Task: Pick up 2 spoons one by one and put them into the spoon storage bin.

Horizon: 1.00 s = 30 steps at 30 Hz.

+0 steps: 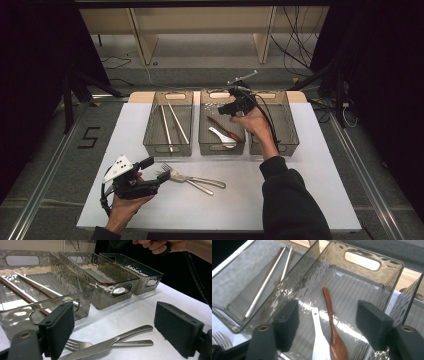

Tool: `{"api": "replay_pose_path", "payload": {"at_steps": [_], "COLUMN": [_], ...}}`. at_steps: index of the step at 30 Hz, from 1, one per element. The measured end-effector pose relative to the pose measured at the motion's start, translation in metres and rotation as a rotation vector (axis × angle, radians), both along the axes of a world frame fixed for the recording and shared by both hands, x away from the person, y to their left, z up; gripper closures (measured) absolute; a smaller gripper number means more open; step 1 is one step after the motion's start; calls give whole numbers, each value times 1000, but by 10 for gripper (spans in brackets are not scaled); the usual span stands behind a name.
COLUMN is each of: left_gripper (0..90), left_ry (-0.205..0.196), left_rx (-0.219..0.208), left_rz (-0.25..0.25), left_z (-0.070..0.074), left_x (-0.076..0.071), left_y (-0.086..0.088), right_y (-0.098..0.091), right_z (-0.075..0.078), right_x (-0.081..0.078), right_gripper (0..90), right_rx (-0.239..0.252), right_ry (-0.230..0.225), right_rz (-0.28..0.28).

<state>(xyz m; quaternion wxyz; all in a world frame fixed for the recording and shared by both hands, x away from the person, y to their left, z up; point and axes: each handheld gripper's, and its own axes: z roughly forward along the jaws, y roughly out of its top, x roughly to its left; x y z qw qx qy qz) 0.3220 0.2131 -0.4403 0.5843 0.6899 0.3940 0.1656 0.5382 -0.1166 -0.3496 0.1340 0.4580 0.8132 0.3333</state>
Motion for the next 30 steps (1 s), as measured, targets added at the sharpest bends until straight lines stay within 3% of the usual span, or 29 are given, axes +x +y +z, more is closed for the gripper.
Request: {"api": "replay_pose_path", "payload": {"at_steps": [14,30], "left_gripper": [162,162], "left_ry": [0,-1], "left_rx": [-3,0], "left_rz": [2,2], "left_z": [0,0], "left_x": [0,0], "left_y": [0,0], "right_y": [-4,1], "right_z": [3,4], "right_x": [-29,-72], "right_gripper": [264,237], "right_rx": [52,45], "right_ry": [-22,-49], "right_rz": [71,203]}}
